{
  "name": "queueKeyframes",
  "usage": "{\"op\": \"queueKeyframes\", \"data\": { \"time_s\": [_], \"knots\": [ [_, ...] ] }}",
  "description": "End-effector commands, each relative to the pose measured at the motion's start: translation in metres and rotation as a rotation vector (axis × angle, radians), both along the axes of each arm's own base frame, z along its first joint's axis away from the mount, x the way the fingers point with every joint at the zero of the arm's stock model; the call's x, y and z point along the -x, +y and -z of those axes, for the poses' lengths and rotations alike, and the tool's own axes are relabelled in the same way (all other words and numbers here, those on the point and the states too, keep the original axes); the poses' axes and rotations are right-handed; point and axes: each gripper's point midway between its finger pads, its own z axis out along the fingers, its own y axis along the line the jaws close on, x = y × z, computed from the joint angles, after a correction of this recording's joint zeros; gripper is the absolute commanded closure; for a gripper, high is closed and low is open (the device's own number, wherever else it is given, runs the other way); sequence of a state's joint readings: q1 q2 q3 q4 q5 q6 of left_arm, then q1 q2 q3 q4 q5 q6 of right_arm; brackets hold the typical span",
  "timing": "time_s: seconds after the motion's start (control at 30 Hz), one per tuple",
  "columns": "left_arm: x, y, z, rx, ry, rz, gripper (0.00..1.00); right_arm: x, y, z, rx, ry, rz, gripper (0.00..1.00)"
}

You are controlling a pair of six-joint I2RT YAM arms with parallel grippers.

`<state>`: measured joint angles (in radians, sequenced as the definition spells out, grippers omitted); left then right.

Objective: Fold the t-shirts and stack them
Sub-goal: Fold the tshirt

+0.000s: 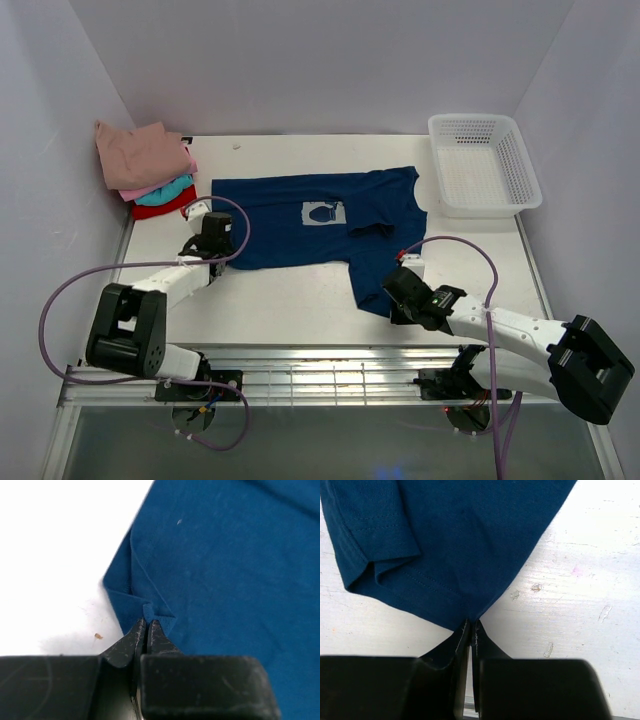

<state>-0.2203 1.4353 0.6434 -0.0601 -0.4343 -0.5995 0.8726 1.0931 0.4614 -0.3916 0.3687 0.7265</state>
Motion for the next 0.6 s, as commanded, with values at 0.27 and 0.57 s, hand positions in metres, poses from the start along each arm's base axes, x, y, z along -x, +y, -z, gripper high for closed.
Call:
{"op": "queueKeyframes", "data": {
  "time_s": [0.27,0.57],
  "knots": [
    [0.03,0.028,-0.063,0.009,-0.205,-0.163,1.0,-0.026,-0.006,-0.034,0.069,-0.113,0.044,0.92],
    [0.027,0.025,-0.045,0.001,-0.128,-0.16,0.99,-0.089,0.004,-0.103,0.116,-0.285,0.106,0.92]
  ]
}}
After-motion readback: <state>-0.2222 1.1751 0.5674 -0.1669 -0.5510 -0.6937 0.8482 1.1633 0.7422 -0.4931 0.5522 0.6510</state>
